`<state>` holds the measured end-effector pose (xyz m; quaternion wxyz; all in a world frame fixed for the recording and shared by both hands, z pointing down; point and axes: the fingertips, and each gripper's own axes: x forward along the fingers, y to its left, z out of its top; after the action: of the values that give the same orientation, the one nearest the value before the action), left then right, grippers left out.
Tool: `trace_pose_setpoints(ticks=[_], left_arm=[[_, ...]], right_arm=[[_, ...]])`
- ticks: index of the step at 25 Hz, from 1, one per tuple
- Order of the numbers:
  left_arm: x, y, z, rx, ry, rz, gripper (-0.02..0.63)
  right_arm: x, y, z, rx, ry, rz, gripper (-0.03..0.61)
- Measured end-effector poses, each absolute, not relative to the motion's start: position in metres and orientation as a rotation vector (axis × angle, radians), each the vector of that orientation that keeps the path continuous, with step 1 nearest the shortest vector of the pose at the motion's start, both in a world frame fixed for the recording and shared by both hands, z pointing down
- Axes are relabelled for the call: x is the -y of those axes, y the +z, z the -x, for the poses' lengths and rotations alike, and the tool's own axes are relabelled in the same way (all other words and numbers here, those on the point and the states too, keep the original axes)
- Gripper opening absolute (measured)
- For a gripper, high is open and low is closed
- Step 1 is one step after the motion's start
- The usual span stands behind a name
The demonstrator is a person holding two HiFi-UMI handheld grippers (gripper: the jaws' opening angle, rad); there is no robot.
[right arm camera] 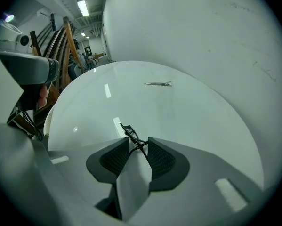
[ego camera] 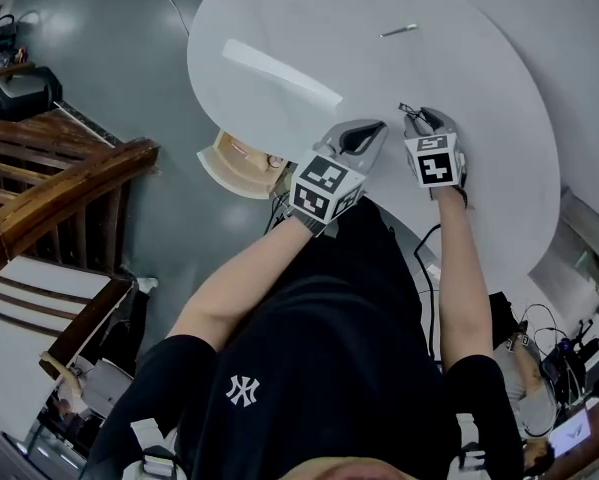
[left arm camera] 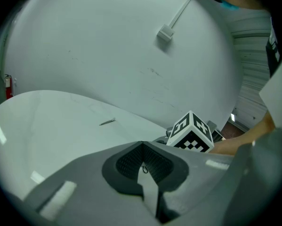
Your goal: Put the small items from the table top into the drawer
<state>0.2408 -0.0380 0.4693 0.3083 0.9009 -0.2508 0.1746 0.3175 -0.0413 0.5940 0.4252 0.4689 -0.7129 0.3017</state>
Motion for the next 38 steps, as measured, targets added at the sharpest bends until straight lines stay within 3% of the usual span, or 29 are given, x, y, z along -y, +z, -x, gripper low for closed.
trace_pose_setpoints(ticks=[17,38], left_arm=[[0.032,0.458,-0.188,0.76,0.399,-2.371,0.0],[-0.004,0.438,-0.071,0.932,0.311,-2.342,0.0]], right_arm=[[0.041,0.562,-0.271,1.862,0.838,-1.246,0.137],[0.02,0.503,-0.127,2.051,0.772,-1.205,0.135]])
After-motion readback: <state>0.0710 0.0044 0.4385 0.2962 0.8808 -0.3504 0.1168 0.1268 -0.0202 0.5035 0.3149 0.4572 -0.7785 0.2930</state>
